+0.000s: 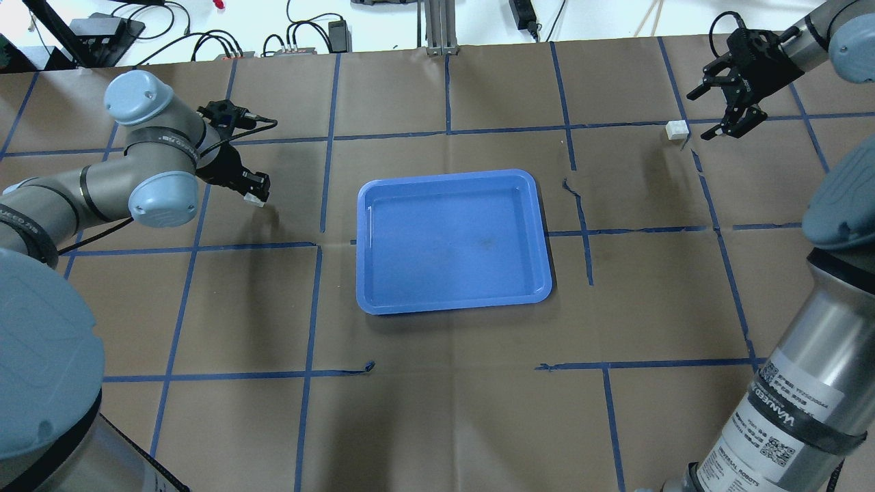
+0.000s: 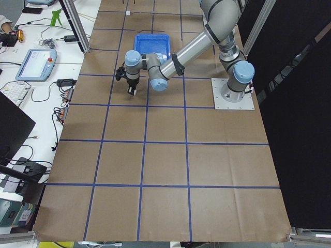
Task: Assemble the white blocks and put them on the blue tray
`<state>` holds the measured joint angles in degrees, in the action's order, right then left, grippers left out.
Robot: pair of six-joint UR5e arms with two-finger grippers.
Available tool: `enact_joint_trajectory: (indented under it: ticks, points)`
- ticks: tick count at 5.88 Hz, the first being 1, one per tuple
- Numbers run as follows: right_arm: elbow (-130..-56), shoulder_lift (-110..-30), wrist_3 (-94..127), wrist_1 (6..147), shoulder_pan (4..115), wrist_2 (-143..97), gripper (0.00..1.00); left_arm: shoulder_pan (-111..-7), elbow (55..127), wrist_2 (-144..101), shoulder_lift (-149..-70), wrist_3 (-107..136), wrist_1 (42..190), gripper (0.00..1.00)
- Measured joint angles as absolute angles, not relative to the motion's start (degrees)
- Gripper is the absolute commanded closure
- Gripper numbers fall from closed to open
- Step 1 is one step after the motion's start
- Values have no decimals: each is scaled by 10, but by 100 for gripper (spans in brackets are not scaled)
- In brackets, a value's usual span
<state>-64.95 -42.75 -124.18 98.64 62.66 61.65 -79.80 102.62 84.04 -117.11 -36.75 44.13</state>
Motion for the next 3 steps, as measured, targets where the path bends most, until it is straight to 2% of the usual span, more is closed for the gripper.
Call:
enact_joint_trajectory:
  ticks: [3]
  points:
    - [-674,-410,-1242,1034,622,596,0,-918,1009,843,-1133,-535,501,89]
